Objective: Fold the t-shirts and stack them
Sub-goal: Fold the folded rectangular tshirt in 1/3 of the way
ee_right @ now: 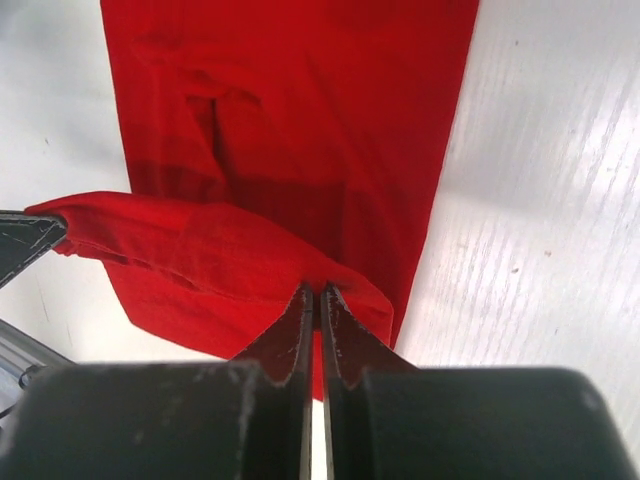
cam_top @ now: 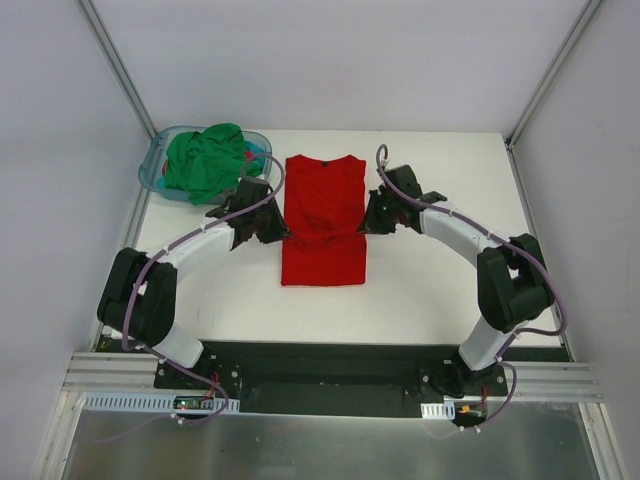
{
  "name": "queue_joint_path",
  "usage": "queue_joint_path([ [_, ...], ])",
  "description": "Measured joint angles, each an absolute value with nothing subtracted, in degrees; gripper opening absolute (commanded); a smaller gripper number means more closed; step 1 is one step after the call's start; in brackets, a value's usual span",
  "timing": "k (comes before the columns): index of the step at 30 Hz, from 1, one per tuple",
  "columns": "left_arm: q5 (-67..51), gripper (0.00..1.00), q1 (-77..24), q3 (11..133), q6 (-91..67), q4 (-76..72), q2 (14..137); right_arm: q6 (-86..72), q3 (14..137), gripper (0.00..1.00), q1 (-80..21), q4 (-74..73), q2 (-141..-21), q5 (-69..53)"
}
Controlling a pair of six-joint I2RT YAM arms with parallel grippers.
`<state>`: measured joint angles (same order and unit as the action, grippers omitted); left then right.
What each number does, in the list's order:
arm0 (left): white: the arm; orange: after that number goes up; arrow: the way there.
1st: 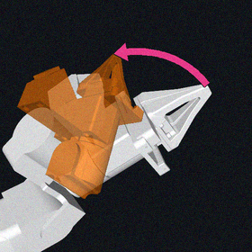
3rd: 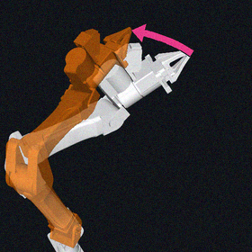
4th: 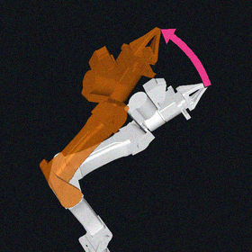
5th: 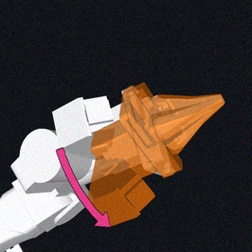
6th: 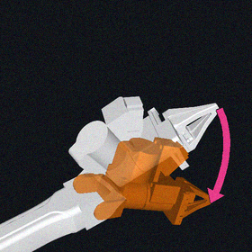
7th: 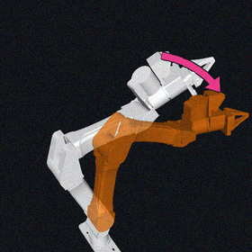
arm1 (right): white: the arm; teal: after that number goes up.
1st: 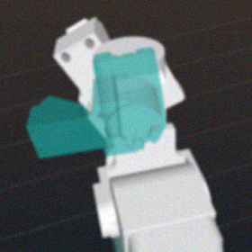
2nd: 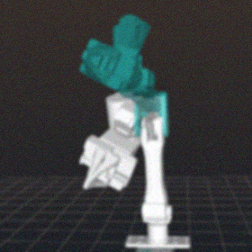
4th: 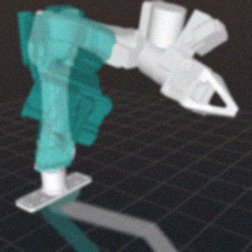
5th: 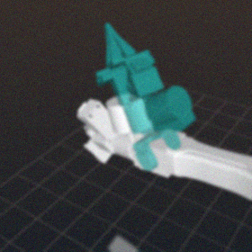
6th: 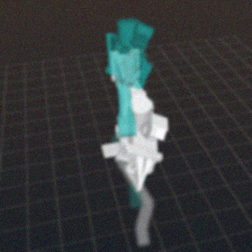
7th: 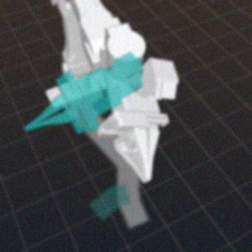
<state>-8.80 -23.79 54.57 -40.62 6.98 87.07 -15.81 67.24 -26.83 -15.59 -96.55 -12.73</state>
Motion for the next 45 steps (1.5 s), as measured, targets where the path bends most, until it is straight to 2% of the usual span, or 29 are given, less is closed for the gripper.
queue_joint_path([
  [6, -10.6, 0.0, -22.6, 56.5, -40.0, 5.7, 92.7, -15.4, 69.6, 0.01, -25.8, -14.3, -101.1, -13.5],
  [8, -10.7, 0.0, -22.4, 56.6, -40.0, 5.5, 94.0, -15.3, 70.1, 0.09, -25.5, -13.7, -102.7, -13.8],
  [9, -10.7, 0.04, -22.2, 56.6, -40.0, 5.4, 94.6, -15.3, 70.5, 0.14, -25.3, -13.5, -103.6, -13.8],
  [10, -10.7, 0.27, -22.0, 56.7, -39.9, 5.4, 95.1, -15.3, 70.8, 0.18, -25.1, -13.5, -104.3, -13.8],
  [11, -10.7, 0.45, -21.8, 56.8, -39.9, 5.3, 95.6, -15.1, 71.2, 0.24, -24.9, -13.5, -105.2, -13.8],
  [13, -11.0, 0.67, -21.3, 57.0, -39.2, 5.3, 96.3, -14.6, 72.1, 0.43, -24.5, -13.5, -106.7, -13.8],
  [14, -10.9, 0.81, -21.2, 57.0, -39.2, 5.2, 96.4, -14.2, 72.4, 0.52, -24.4, -13.5, -107.1, -13.7],
  [15, -10.7, 0.99, -20.8, 57.1, -39.3, 5.2, 96.4, -13.7, 72.8, 0.56, -24.3, -13.9, -107.4, -13.7],
  [16, -10.4, 0.99, -20.7, 57.1, -39.3, 5.3, 96.2, -13.1, 73.2, 0.6, -24.1, -14.4, -107.4, -13.7],
  [19, -9.9, 0.99, -20.5, 56.3, -39.5, 5.1, 94.0, -11.5, 74.8, 0.96, -24.0, -16.2, -106.9, -13.0],
  [25, -10.7, 0.99, -20.5, 47.7, -40.1, 4.4, 79.9, -8.2, 73.8, 0.96, -26.2, -20.9, -100.8, -11.3],
  [31, -13.1, 0.99, -20.5, 34.3, -41.9, 3.8, 65.1, -6.8, 69.9, 0.96, -35.6, -21.3, -96.2, -11.3],
  [37, -13.6, 0.99, -20.5, 24.6, -43.6, 5.5, 53.3, -6.8, 70.4, 0.96, -40.6, -19.2, -100.2, -12.8],
  [45, -13.5, 0.99, -20.5, 22.6, -44.1, 6.8, 49.7, -7.3, 77.0, 0.96, -41.0, -16.7, -111.4, -12.6],
])
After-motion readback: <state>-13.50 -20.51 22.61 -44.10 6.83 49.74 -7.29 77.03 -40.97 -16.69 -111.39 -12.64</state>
